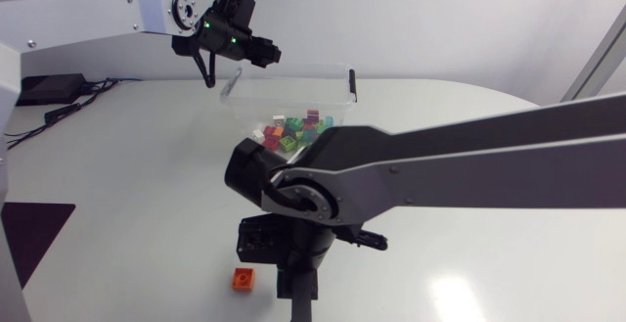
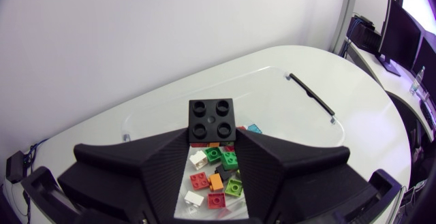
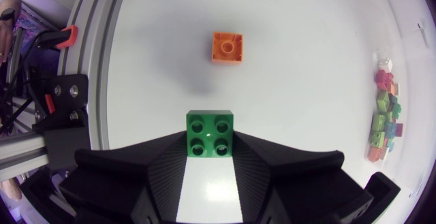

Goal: Place the duplo bricks in the container

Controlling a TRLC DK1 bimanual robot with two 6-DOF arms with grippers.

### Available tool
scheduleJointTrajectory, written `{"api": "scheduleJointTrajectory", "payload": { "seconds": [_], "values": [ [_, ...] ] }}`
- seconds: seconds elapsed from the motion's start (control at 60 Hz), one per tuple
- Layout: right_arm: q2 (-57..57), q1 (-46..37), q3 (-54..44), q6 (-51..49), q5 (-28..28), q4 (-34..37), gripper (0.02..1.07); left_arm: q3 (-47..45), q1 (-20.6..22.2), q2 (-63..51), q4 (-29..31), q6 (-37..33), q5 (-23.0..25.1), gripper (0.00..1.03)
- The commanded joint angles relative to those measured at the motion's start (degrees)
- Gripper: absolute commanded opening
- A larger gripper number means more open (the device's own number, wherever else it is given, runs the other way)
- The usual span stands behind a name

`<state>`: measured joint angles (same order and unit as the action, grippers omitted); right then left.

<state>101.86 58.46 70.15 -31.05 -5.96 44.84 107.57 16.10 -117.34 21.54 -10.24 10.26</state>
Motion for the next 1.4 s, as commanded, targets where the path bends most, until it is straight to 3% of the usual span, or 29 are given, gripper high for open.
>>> {"api": "scheduleJointTrajectory", "payload": {
  "seconds": [0.0, 0.033, 0.067, 0.083, 0.1, 0.133, 0.4, 0.517, 0.65, 0.933, 1.133, 1.383],
  "values": [
    [-3.4, -0.9, -2.6, 1.4, -0.5, 0.6, 0.31, 5.4, 0.0, -4.3, 1.8, 1.6, 0.1, 0.45],
    [-4.6, -1.2, -3.3, 1.4, -0.5, 0.7, 0.31, 6.4, 0.0, -5.0, 2.5, 1.6, 0.1, 0.47],
    [-5.5, -1.7, -3.8, 1.5, -0.6, 0.8, 0.31, 7.8, 0.1, -6.0, 3.9, 1.6, 0.0, 0.65],
    [-6.3, -2.0, -4.1, 1.5, -0.7, 0.9, 0.31, 8.0, 0.1, -6.0, 3.9, 1.6, 0.0, 0.69],
    [-6.9, -2.2, -4.4, 1.5, -0.8, 0.9, 0.31, 8.7, 0.2, -6.3, 4.8, 1.6, -0.2, 0.87],
    [-8.3, -3.0, -4.8, 1.4, -1.0, 1.1, 0.31, 9.4, 0.3, -6.5, 6.0, 1.5, -0.4, 0.99],
    [-17.2, -14.3, 1.0, 0.7, -1.5, 4.2, 0.31, 6.9, -1.6, 0.1, 17.0, -0.7, -1.0, 0.99],
    [-17.3, -19.3, 5.7, 0.5, -2.9, 5.0, 0.31, -2.0, -2.5, 8.7, 17.0, -4.1, -0.9, 0.99],
    [-16.0, -23.4, 10.4, 1.3, -3.8, 4.4, 0.31, -16.6, -2.7, 20.7, 12.4, -10.2, -0.5, 0.99],
    [-8.0, -29.2, 20.1, 7.8, -7.3, -4.5, 0.31, -42.2, -1.2, 37.4, 12.4, -28.5, 4.9, 0.99],
    [-1.8, -30.5, 24.0, 11.6, -7.5, -11.4, 0.31, -56.6, 1.9, 42.6, 14.1, -39.6, 5.4, 0.99],
    [6.4, -31.7, 29.4, 15.8, -7.6, -17.5, 0.31, -66.0, 7.8, 43.3, 14.3, -44.5, 5.3, 0.99]
  ]
}}
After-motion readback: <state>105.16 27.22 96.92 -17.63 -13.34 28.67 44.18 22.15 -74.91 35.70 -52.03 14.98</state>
